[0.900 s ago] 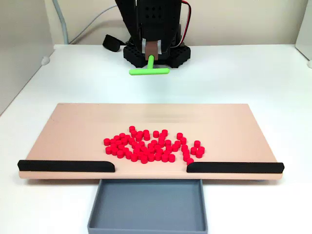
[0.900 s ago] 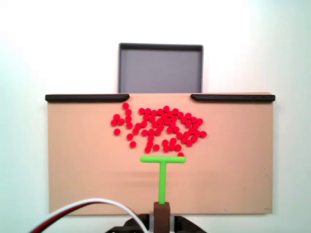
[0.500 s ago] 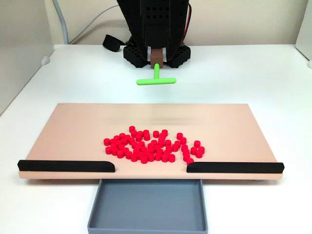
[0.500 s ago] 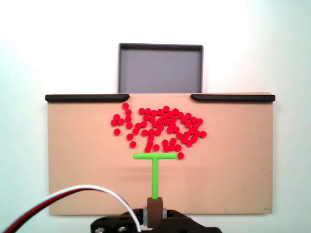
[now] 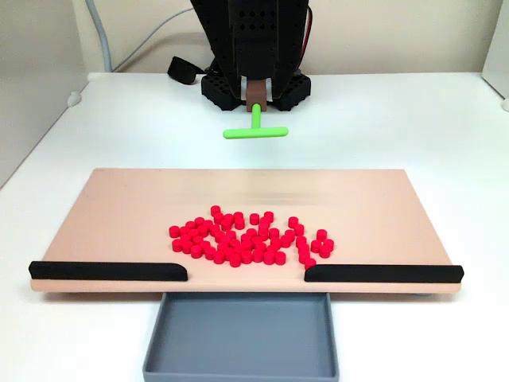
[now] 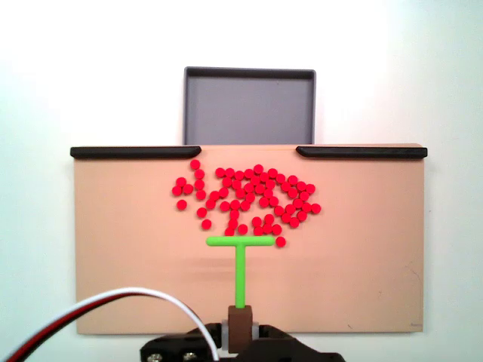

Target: Push granules from left to the grey container

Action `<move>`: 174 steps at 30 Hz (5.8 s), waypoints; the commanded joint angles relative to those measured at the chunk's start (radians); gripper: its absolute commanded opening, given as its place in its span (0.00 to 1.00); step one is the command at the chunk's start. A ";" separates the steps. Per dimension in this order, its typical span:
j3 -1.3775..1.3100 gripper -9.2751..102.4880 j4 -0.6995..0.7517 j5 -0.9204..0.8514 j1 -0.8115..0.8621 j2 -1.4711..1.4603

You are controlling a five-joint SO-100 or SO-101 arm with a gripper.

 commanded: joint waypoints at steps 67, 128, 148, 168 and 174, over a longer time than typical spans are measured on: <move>-0.295 0.08 0.003 1.485 -0.322 -0.232; -0.818 0.08 0.003 1.746 -0.336 -0.798; -0.818 0.08 0.003 1.733 -0.308 -0.805; -0.818 0.08 0.003 1.700 -0.293 -0.796; -0.818 0.08 0.002 1.684 -0.291 -0.796</move>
